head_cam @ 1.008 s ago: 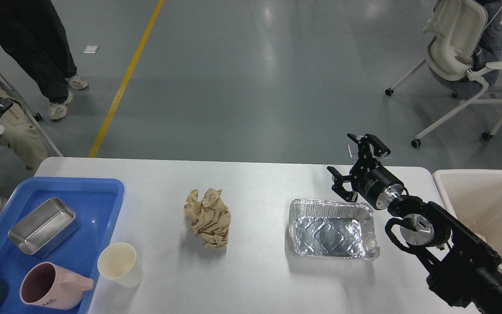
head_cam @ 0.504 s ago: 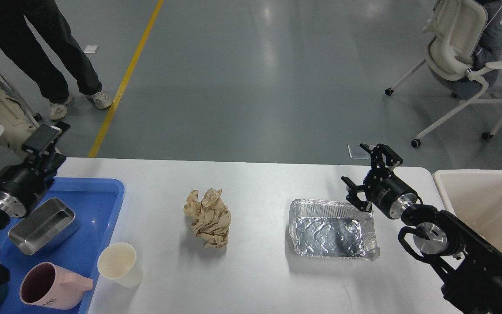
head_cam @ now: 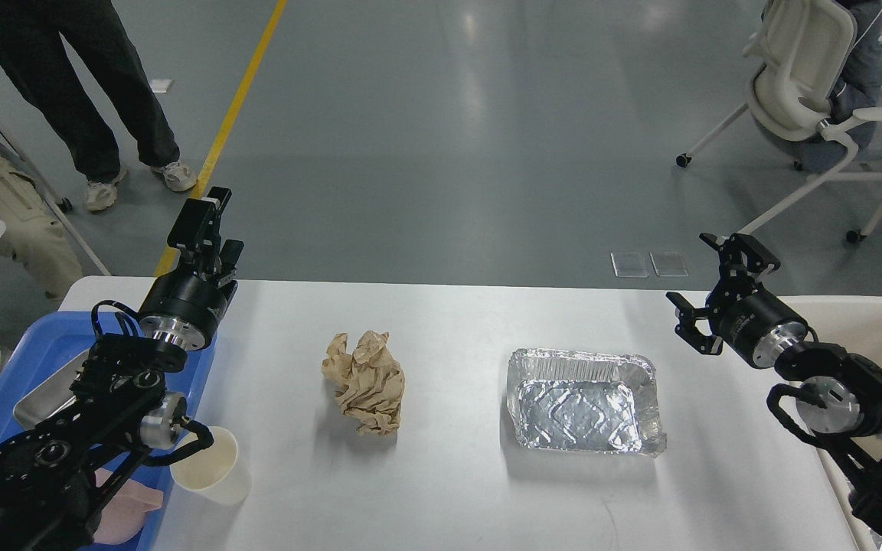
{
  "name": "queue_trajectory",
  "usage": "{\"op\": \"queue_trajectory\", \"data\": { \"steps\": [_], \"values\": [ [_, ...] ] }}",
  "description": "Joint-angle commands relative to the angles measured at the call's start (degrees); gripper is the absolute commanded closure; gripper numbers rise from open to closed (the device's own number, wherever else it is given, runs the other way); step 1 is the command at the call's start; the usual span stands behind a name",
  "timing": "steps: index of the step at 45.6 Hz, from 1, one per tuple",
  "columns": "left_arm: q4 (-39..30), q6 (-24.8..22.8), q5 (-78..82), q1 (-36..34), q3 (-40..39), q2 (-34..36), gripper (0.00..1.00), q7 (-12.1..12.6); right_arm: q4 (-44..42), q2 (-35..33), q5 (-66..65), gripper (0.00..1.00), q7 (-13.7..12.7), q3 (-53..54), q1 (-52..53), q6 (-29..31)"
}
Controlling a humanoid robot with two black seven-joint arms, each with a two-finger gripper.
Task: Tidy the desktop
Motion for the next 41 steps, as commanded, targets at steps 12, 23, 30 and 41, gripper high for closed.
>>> {"op": "queue_trajectory", "data": {
  "steps": [12, 23, 30, 41],
  "values": [
    [7.57, -3.72, -6.73, 0.59, -2.69, -1.91, 0.03, 15.75, 1.35, -8.56, -0.09, 0.0, -0.09, -0.7, 0.93, -0.05],
    [7.84, -3.81, -10.61, 0.59, -1.9, -2.0, 0.03, 16.02, 1.62, -12.87, 0.0, 0.0, -0.09, -0.52, 1.54, 0.65],
    [7.84, -3.9, -10.26, 0.59, -2.34, -1.3, 0.03, 14.79, 1.79, -13.4, -0.09, 0.0, 0.09, -0.7, 2.16, 0.83],
    [6.88, -7.59, -10.34, 0.59, -2.78, 3.71, 0.03, 15.32, 11.54, -18.5, -7.28, 0.0, 3.42, -1.31, 0.84, 4.43]
  ]
}}
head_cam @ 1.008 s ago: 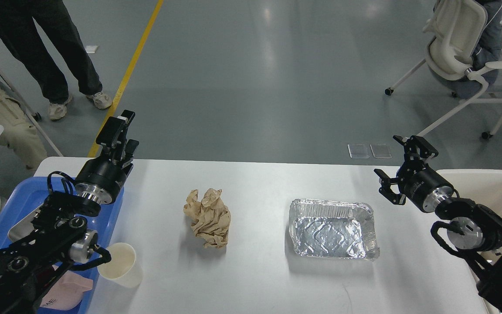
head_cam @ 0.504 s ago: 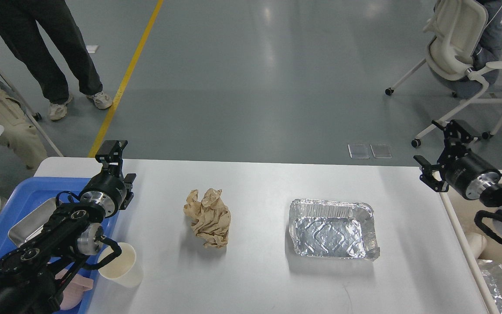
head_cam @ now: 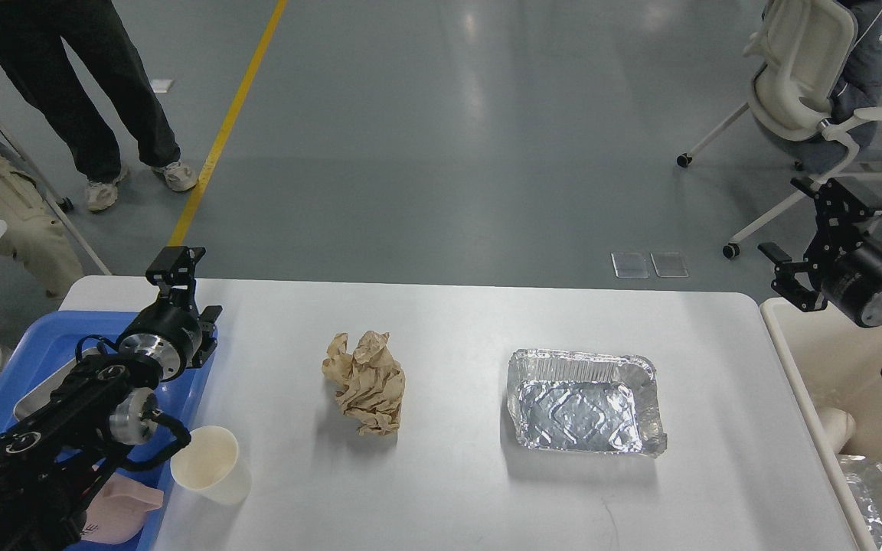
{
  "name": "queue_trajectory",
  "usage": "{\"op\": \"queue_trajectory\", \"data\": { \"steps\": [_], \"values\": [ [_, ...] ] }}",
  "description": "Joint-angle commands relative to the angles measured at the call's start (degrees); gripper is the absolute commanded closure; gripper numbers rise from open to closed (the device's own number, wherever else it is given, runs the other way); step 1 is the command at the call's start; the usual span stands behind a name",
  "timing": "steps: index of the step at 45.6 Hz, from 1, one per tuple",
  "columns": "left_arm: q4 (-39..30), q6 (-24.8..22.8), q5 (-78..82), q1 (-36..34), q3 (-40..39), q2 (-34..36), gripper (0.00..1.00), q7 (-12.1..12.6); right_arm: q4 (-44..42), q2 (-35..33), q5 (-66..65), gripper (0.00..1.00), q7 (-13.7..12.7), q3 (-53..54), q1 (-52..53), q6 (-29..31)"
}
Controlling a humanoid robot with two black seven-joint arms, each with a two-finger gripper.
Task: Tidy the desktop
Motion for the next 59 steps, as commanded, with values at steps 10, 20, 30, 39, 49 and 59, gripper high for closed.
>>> {"op": "queue_trajectory", "data": {
  "steps": [10, 20, 30, 39, 49, 59],
  "values": [
    [-1.03, -2.11, 0.0, 0.56, -0.3, 2.1, 0.03, -0.48, 16.85, -11.7, -12.83, 0.0, 1.27, -6.12, -1.86, 0.7],
    [-1.3, -2.2, -0.08, 0.29, -1.44, 1.4, 0.03, -0.48, 21.77, -20.76, -20.56, 0.0, 1.27, -10.6, -2.39, 0.7],
    [-2.09, -2.2, -0.08, 0.2, -1.97, 1.48, 0.03, -0.4, 26.52, -31.3, -26.02, 0.0, 1.27, -16.58, -3.53, 0.62],
    [-2.09, -2.28, -0.08, 0.21, -1.88, 1.48, 0.03, -0.4, 27.75, -39.48, -26.46, 0.0, 1.27, -21.67, -3.53, 0.44],
    [-2.09, -2.55, -0.08, 0.03, -1.36, 1.22, 0.03, -0.4, 29.25, -45.19, -26.29, 0.0, 1.19, -28.79, -3.53, -4.13],
    [-2.0, -2.81, -0.08, 0.47, -1.0, 1.31, 0.03, -0.4, 30.22, -49.5, -23.13, 0.0, 0.92, -32.84, -3.53, -8.79]
  ]
}}
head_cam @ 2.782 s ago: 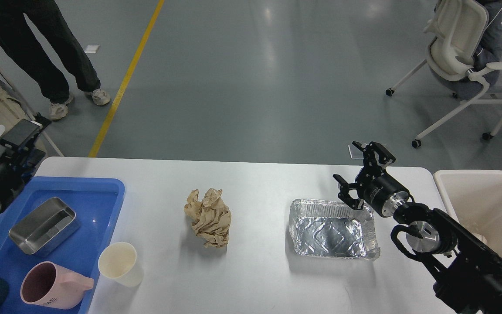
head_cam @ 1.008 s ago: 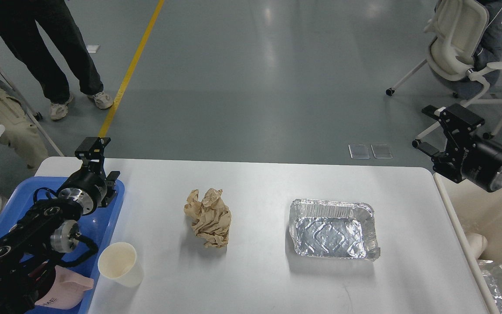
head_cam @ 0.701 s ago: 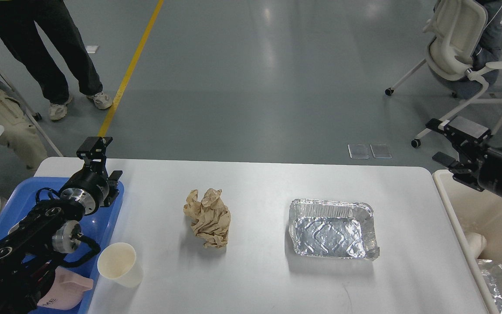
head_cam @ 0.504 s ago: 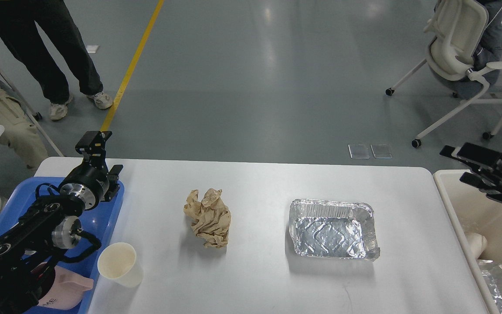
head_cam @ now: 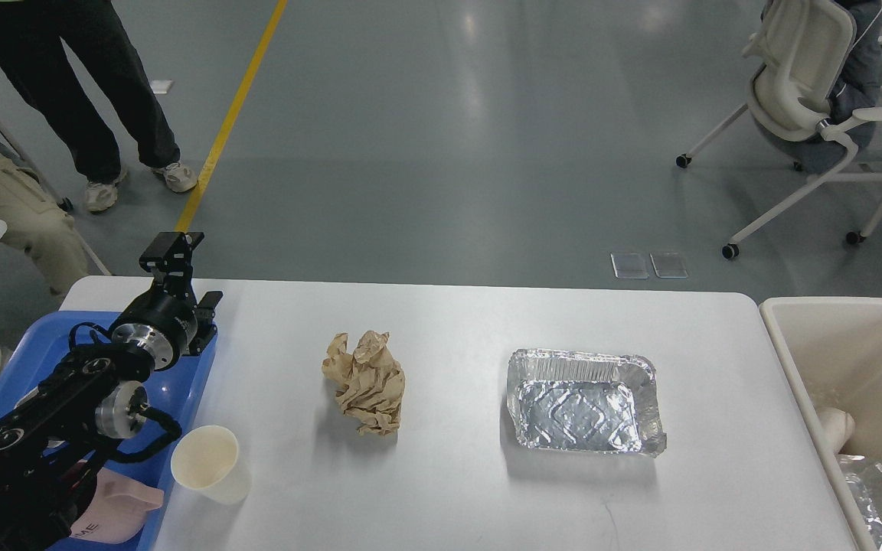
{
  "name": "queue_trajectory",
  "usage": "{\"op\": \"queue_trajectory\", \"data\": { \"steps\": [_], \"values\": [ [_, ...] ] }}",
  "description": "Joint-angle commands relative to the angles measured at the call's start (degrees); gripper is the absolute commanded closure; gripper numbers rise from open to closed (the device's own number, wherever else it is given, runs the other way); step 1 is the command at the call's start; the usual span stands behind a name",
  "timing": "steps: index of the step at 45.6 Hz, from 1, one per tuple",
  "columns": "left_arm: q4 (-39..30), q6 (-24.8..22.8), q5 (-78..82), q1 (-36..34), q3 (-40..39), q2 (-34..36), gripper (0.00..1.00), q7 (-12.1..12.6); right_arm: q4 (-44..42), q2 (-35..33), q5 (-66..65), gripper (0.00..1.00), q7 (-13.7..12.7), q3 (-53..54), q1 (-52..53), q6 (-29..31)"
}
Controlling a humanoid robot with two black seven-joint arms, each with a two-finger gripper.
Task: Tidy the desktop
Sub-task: 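Reach the right gripper to the foil tray edge nearest it and grip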
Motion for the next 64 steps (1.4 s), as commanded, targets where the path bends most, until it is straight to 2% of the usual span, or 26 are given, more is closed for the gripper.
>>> {"op": "queue_trajectory", "data": {
  "steps": [1, 9, 19, 30, 39, 47, 52, 57, 64],
  "values": [
    [0.18, -0.42, 0.0, 0.52, 0.15, 0.14, 0.03, 0.0, 0.15, -1.76, 3.15, 0.0, -0.08, -2.04, -0.01, -2.31],
    [0.53, -1.3, 0.0, 0.78, 0.23, -0.12, 0.03, -0.09, 0.24, -0.71, 4.3, 0.0, 0.18, -3.8, -0.1, -2.66],
    [0.53, -1.3, 0.09, 0.69, 0.23, 0.23, 0.03, -0.09, -0.37, 7.99, 0.01, 0.0, 0.53, -4.24, -0.36, -2.49],
    [0.53, -1.65, 0.35, 2.19, -1.0, 1.46, 0.03, -1.4, -8.01, 20.03, -22.31, 0.0, 8.52, -6.26, -0.71, -1.78],
    [0.45, -1.65, 0.53, 4.47, -2.13, 1.81, 0.03, -3.95, -19.43, 31.27, -30.32, 0.0, 18.28, -6.35, 2.44, 1.9],
    [0.45, -1.65, 0.61, 6.49, -6.26, 2.16, 0.03, -4.83, -28.84, 40.07, -30.94, 0.0, 19.25, -8.37, 5.79, 5.16],
    [0.45, -1.65, 0.62, 6.93, -7.67, 2.6, 0.03, -5.01, -33.94, 44.46, -31.12, 0.0, 20.66, -13.98, 9.91, 5.16],
    [0.45, -1.65, 0.62, 7.11, -8.03, 2.78, 0.03, -5.1, -37.37, 47.89, -30.94, 0.0, 21.36, -17.86, 12.73, 4.98],
    [0.45, -1.65, 0.62, 7.72, -8.12, 2.95, 0.03, -5.19, -39.39, 50.62, -30.85, 0.0, 21.54, -18.04, 13.0, 4.98]
  ]
}}
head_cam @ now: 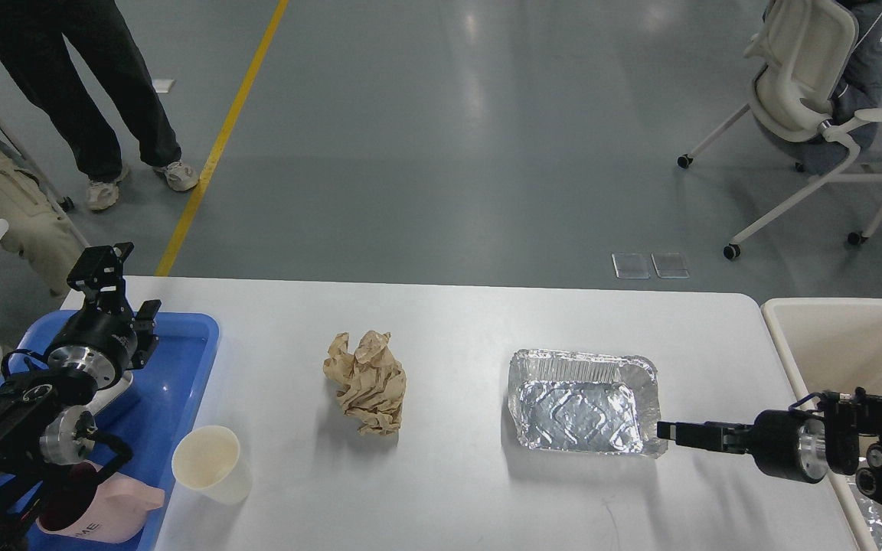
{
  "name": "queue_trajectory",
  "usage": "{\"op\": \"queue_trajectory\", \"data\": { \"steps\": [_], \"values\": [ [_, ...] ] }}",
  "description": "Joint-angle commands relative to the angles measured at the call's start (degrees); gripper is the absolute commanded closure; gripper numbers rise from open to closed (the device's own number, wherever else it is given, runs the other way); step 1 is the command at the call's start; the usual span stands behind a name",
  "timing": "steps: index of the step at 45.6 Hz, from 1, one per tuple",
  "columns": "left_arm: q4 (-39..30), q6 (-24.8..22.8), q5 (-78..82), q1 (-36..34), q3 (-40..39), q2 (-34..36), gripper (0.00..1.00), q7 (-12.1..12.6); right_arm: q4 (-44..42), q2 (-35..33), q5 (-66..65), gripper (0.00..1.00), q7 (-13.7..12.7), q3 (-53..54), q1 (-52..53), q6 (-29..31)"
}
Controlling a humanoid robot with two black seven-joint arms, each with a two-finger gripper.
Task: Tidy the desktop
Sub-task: 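Reach the right gripper to the foil tray edge nearest it and grip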
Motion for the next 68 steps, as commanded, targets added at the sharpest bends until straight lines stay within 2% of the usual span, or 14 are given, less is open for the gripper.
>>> {"op": "queue_trajectory", "data": {
  "steps": [1, 8, 13, 25, 62, 68],
  "values": [
    [0.0, 0.01, 0.0, 0.6, -0.04, 0.01, 0.03, -0.1, -1.19, 1.82, 0.02, 0.0, 0.18, -0.21, 0.32, -0.02],
    [0.0, 0.01, 0.0, 0.86, 0.05, -0.16, 0.03, -0.27, -3.91, 4.37, 0.11, 0.0, 0.18, -0.3, 0.23, -0.02],
    [0.0, 0.01, 0.0, 1.48, 0.05, -0.25, 0.03, -1.5, -5.32, 6.04, 0.11, 0.0, 0.27, -0.3, 0.32, -0.02],
    [0.09, 0.01, 0.0, 2.62, 0.14, -0.52, 0.03, -2.47, -7.95, 9.38, 0.29, 0.0, 0.27, -0.74, 2.08, -0.02],
    [0.18, 0.01, 0.0, 3.68, 0.58, -1.83, 0.03, -3.18, -13.41, 15.71, 0.99, 0.0, 0.27, -2.32, 2.25, -1.24],
    [0.18, 0.01, 0.0, 3.68, 0.67, -1.92, 0.03, -3.18, -14.11, 16.24, 0.73, 0.06, 0.27, -3.11, 2.25, -2.21]
  ]
}}
